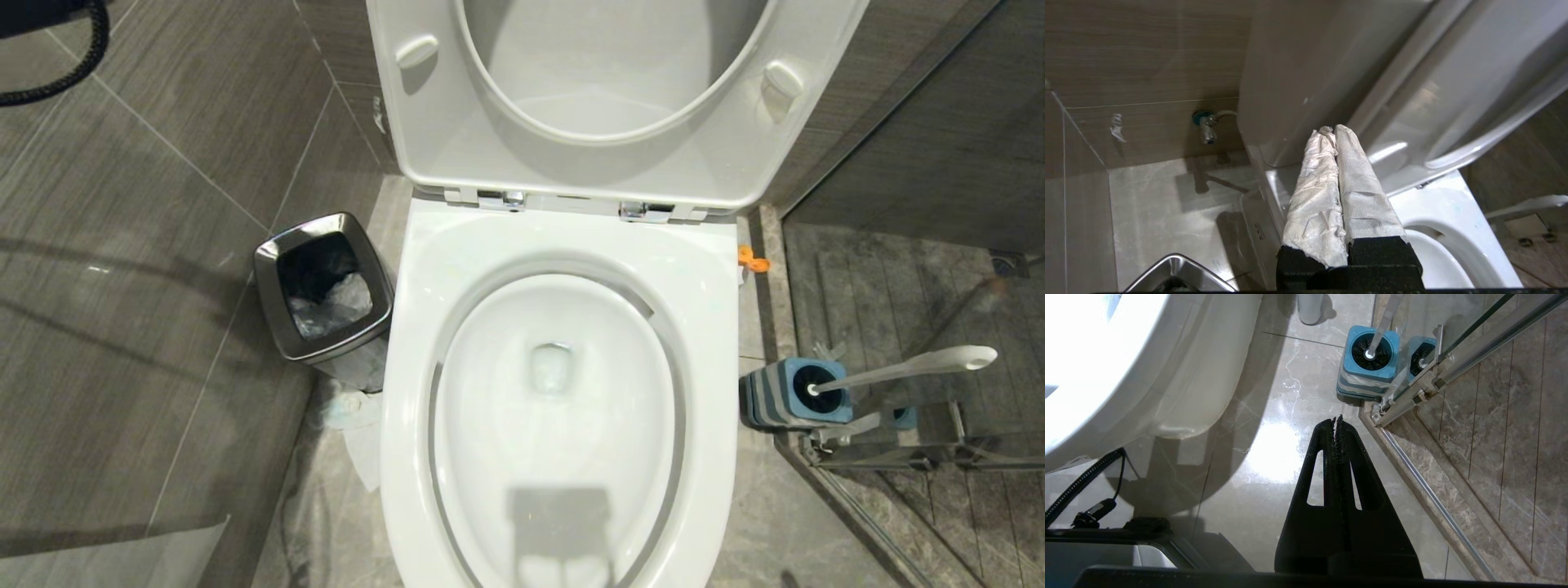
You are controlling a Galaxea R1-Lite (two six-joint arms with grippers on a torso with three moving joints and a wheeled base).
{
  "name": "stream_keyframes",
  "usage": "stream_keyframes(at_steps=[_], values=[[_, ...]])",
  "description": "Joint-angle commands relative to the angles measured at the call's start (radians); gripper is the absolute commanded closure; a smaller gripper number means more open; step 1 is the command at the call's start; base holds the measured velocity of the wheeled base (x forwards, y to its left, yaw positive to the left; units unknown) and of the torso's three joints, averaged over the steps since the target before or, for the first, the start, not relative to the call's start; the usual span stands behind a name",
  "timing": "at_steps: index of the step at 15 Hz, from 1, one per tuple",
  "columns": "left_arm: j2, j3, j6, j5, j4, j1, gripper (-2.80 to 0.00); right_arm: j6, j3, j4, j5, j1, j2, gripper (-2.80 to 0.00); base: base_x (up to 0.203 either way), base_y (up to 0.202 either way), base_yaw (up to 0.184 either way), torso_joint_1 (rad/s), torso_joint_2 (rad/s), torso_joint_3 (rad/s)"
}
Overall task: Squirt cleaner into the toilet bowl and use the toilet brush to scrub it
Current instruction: Close the toilet lid
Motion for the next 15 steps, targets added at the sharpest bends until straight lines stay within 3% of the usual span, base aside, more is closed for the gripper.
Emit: stream_keyframes(at_steps=[1, 6, 11, 15], values=[[0.115, -0.062, -0.001, 0.016, -0.028, -0.004, 0.0, 0.0, 0.0, 0.0, 0.0, 0.0, 0.001, 0.0, 0.0, 0.0, 0.0, 0.0, 0.0, 0.0], [0.252, -0.204, -0.006, 0.037, -0.073, -0.008, 0.0, 0.0, 0.0, 0.0, 0.0, 0.0, 0.001, 0.0, 0.0, 0.0, 0.0, 0.0, 0.0, 0.0], [0.363, -0.244, -0.006, 0.038, -0.196, -0.109, 0.0, 0.0, 0.0, 0.0, 0.0, 0.0, 0.001, 0.0, 0.0, 0.0, 0.0, 0.0, 0.0, 0.0], [0.411, -0.245, -0.025, 0.028, -0.247, -0.119, 0.0, 0.0, 0.0, 0.0, 0.0, 0.0, 0.001, 0.0, 0.0, 0.0, 0.0, 0.0, 0.0, 0.0]])
